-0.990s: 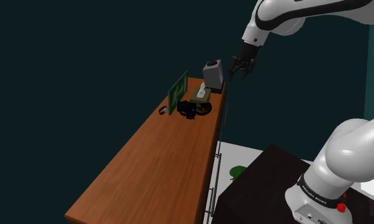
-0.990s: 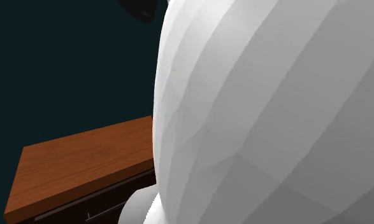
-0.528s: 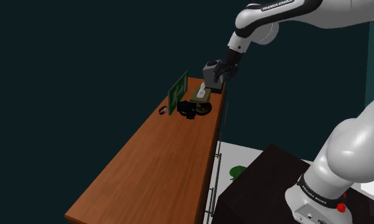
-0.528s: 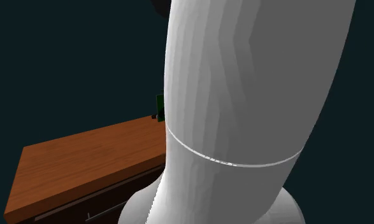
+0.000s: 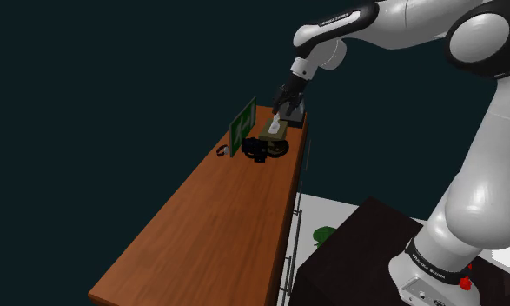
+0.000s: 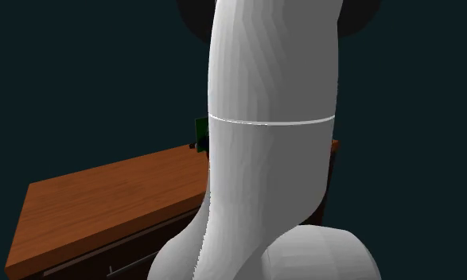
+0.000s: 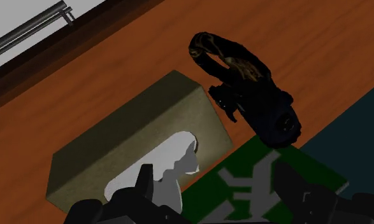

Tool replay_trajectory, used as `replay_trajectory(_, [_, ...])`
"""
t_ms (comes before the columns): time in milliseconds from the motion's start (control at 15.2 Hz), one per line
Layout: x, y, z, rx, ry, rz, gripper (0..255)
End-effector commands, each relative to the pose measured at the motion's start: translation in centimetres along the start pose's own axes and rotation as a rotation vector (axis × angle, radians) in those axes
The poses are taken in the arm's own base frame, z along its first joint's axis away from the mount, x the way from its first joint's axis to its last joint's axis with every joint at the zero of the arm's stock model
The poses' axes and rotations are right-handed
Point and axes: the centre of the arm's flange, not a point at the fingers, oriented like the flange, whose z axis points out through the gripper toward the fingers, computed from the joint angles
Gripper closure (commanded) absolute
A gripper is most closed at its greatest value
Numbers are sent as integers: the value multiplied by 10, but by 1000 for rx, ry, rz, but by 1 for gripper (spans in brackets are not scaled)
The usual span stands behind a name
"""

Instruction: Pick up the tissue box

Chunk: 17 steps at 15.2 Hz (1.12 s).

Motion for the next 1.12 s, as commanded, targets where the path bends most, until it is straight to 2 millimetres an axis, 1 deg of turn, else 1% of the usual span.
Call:
replay_trajectory(0, [12, 7, 15, 13, 2, -10, 0])
replay_trajectory(396, [7, 18, 44, 13, 2, -10, 0])
replay_trajectory(594, [7, 19, 47, 13, 2, -10, 0])
replay_trajectory(660, [7, 19, 47, 13, 2, -10, 255])
replay_trajectory(1056, [7, 19, 47, 13, 2, -10, 255])
